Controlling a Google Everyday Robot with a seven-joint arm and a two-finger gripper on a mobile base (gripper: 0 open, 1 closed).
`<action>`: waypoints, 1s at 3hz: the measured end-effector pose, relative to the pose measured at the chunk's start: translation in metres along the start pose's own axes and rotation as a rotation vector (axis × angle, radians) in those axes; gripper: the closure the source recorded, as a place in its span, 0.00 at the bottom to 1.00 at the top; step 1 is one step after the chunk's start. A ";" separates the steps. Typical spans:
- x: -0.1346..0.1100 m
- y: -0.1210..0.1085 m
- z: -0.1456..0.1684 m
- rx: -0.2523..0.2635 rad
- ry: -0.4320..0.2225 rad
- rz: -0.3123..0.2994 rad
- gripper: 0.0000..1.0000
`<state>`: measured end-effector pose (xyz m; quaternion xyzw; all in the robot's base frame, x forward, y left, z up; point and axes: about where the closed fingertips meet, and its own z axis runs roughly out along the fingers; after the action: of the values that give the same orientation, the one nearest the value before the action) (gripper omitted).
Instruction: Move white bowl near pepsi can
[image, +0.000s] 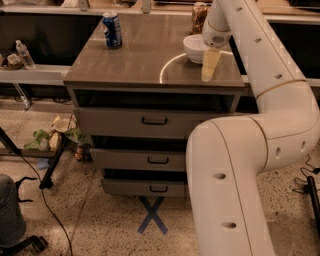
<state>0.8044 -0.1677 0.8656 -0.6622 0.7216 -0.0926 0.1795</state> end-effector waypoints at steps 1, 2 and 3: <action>-0.004 -0.002 0.011 -0.003 -0.006 -0.013 0.25; -0.007 -0.002 0.018 -0.006 0.001 -0.028 0.56; -0.007 -0.003 0.021 -0.005 0.009 -0.034 0.78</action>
Offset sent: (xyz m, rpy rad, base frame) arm 0.0488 -0.0079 0.0147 -0.0211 0.0446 0.0362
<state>0.8160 -0.1589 0.8485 -0.6745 0.7112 -0.0969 0.1731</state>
